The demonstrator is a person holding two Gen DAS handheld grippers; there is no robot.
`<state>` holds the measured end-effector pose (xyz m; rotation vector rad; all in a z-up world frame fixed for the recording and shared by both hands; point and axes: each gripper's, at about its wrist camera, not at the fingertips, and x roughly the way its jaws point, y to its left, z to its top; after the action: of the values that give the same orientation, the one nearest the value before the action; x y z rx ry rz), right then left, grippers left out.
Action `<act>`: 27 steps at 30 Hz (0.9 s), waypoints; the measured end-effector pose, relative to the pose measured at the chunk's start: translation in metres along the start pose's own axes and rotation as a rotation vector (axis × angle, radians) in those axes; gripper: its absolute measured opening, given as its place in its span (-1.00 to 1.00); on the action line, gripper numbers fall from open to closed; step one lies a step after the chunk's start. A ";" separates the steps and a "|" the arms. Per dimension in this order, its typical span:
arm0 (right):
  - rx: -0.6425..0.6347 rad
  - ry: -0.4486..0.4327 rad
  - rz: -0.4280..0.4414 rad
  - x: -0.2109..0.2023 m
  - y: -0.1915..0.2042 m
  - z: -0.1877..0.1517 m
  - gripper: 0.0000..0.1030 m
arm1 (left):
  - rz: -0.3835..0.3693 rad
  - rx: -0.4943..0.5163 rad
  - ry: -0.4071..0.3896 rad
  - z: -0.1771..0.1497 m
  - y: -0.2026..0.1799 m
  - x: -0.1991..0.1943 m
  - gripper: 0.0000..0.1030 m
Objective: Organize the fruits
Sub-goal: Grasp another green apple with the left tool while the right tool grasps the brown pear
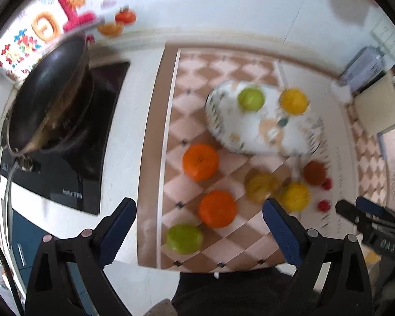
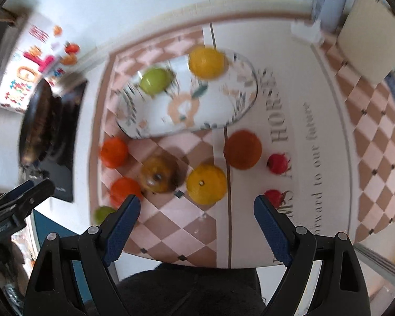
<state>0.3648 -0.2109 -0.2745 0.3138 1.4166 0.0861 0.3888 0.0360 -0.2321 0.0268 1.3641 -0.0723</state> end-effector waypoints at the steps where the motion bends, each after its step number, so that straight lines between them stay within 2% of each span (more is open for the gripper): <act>1: -0.001 0.023 -0.006 0.011 -0.001 -0.002 0.75 | 0.007 0.001 0.034 -0.004 0.005 0.012 0.91; 6: -0.036 0.083 0.018 0.039 0.008 -0.006 0.75 | 0.030 -0.002 0.191 -0.026 0.022 0.066 0.90; 10: -0.055 0.107 0.017 0.051 0.016 -0.002 0.75 | 0.015 -0.005 0.292 -0.041 0.023 0.103 0.90; 14: -0.079 0.121 0.008 0.057 0.023 0.005 0.75 | 0.011 0.004 0.346 -0.052 0.018 0.125 0.90; 18: -0.112 0.122 0.012 0.061 0.032 0.013 0.75 | 0.014 0.019 0.351 -0.058 0.014 0.132 0.90; 21: -0.136 0.119 0.039 0.069 0.042 0.021 0.74 | 0.010 0.026 0.338 -0.061 0.013 0.135 0.65; 23: -0.139 0.133 0.067 0.077 0.049 0.028 0.66 | 0.016 0.026 0.336 -0.064 0.015 0.136 0.18; 27: -0.163 0.172 0.075 0.099 0.063 0.039 0.55 | -0.004 0.017 0.317 -0.066 0.018 0.139 0.15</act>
<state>0.4264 -0.1331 -0.3474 0.2283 1.5577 0.2943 0.3540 0.0528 -0.3818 0.0519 1.6808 -0.0857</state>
